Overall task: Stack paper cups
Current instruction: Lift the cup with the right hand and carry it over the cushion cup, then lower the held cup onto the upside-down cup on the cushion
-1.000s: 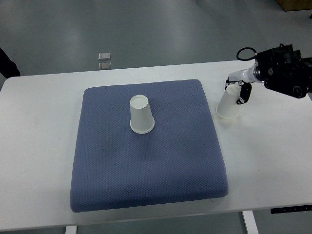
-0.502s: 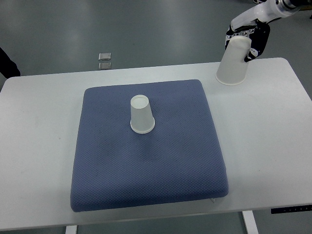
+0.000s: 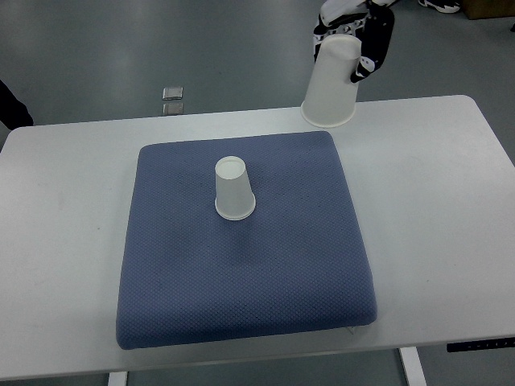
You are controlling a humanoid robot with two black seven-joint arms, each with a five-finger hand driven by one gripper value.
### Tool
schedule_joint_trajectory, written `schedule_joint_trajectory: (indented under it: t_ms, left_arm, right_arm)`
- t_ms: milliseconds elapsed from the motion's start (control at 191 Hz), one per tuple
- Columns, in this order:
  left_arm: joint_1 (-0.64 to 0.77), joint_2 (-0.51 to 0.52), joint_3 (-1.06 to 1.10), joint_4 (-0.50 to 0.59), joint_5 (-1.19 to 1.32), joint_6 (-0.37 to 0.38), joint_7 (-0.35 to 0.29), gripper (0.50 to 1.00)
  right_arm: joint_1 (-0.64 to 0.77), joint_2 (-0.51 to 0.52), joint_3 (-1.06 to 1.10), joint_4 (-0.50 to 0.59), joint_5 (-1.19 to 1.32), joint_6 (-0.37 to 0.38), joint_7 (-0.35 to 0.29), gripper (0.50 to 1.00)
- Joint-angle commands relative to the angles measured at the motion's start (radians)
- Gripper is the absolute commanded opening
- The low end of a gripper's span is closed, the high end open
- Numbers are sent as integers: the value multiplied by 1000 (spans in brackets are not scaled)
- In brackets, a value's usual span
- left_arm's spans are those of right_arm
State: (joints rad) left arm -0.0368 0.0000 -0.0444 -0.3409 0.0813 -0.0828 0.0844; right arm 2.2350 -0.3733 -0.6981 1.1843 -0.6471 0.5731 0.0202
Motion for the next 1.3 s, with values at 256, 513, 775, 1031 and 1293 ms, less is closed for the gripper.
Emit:
schedule_joint_trajectory:
  t_ms: [256,513,775,1031,1293]
  left_arm:
    - [3,0,-2,19,0,3,0,1000]
    - [12,0,0,40,0,3,0,1000]
    - [14,0,1,37,0,3,0,1000]
    - [14,0,1,39,0,3,0,1000]
    - [14,0,1,40,0,5,-2,1000]
  right_arm:
    - [-44,373,63,-222,99,-39,3,639]
    - [-158,373,60,-302,86,-85,-2,641]
    - [-212,373,49,-319,75,-90,-3,664]
    - [-242,373,49,-341,73,-111,-3,676]
    - [-287,373,48,-345,38,-113,-3,680]
